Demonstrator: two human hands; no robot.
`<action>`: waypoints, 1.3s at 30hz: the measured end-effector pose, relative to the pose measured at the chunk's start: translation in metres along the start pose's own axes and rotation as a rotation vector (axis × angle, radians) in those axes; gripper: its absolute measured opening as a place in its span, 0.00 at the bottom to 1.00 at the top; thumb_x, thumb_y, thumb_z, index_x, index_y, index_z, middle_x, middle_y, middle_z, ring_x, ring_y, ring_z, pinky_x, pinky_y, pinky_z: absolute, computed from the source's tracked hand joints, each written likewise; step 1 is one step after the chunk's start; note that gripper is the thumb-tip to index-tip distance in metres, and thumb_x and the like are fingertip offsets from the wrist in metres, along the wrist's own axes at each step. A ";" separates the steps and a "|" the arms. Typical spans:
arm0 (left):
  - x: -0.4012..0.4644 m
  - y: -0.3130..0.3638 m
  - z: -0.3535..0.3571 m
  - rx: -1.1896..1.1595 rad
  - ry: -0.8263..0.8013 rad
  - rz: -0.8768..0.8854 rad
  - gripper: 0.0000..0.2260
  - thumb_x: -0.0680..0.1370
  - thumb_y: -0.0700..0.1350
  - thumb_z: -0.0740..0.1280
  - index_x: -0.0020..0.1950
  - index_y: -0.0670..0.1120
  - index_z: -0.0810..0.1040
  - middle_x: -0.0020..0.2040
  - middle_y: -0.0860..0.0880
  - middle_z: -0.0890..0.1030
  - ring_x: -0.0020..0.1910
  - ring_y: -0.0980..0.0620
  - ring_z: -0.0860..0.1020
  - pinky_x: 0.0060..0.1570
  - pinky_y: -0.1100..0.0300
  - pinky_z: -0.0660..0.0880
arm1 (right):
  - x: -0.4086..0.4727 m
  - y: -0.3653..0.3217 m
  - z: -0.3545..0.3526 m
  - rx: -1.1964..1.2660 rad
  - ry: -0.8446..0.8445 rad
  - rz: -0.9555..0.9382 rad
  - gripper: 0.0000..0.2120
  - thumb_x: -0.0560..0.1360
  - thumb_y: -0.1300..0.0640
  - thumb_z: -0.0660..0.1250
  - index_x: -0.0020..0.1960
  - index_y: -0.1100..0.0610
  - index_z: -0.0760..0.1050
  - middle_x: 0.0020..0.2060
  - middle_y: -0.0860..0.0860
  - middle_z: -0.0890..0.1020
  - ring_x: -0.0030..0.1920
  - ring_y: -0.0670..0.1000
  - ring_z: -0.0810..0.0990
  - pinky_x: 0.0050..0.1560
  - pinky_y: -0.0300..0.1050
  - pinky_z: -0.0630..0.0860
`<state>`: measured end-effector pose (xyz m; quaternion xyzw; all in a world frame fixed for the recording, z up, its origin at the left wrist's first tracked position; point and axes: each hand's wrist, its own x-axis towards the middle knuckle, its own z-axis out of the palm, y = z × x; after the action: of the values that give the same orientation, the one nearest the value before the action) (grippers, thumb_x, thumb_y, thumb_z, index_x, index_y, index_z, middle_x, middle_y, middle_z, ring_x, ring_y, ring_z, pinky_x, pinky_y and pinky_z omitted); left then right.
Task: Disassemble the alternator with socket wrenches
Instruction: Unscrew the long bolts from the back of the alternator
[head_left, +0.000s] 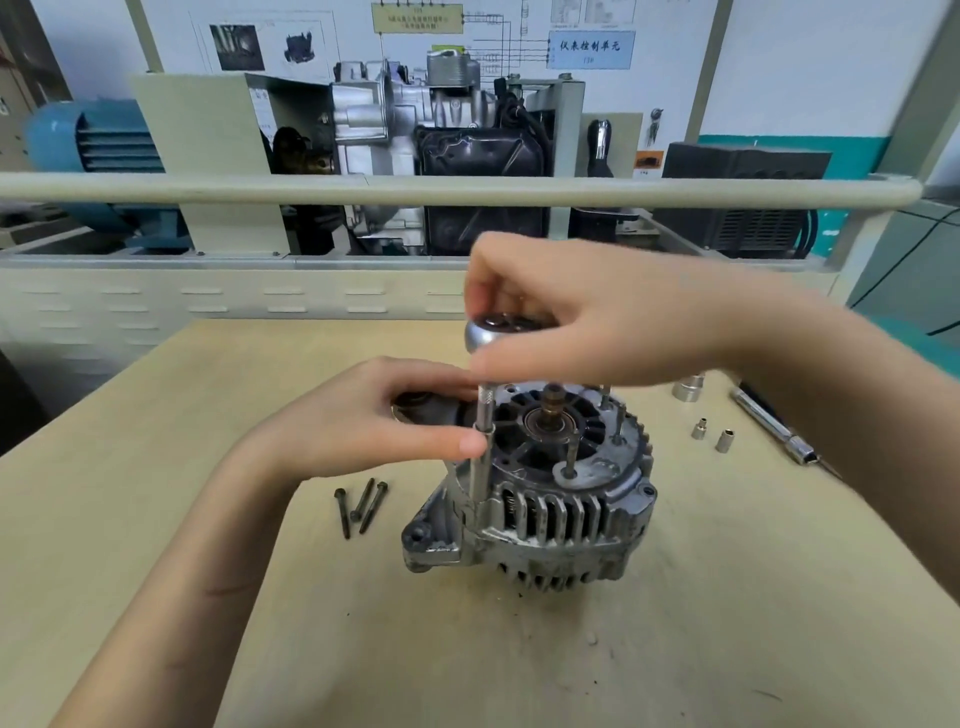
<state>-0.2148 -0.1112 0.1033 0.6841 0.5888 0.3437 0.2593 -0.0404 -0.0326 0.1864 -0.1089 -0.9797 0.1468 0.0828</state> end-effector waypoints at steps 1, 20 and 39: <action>-0.001 0.002 0.001 0.001 0.000 -0.010 0.21 0.60 0.63 0.69 0.51 0.61 0.79 0.49 0.63 0.82 0.50 0.66 0.78 0.49 0.73 0.70 | -0.003 0.003 -0.006 0.070 -0.040 0.002 0.13 0.67 0.44 0.62 0.47 0.50 0.69 0.30 0.41 0.74 0.28 0.38 0.69 0.29 0.31 0.66; -0.008 0.021 0.018 -0.065 0.062 0.169 0.04 0.63 0.47 0.72 0.34 0.48 0.81 0.39 0.46 0.84 0.41 0.48 0.82 0.51 0.75 0.69 | -0.009 -0.011 -0.023 -0.180 -0.069 -0.057 0.25 0.58 0.33 0.58 0.51 0.42 0.76 0.41 0.41 0.81 0.43 0.39 0.78 0.47 0.41 0.75; -0.009 0.017 0.016 -0.041 0.080 0.185 0.07 0.65 0.47 0.75 0.35 0.46 0.81 0.38 0.44 0.83 0.38 0.46 0.80 0.42 0.53 0.76 | -0.007 -0.012 -0.020 -0.251 -0.038 -0.104 0.20 0.65 0.39 0.61 0.51 0.47 0.78 0.39 0.42 0.79 0.42 0.41 0.75 0.43 0.37 0.71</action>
<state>-0.1927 -0.1218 0.1044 0.7158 0.5260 0.4051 0.2166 -0.0323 -0.0404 0.2079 -0.0649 -0.9960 0.0208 0.0574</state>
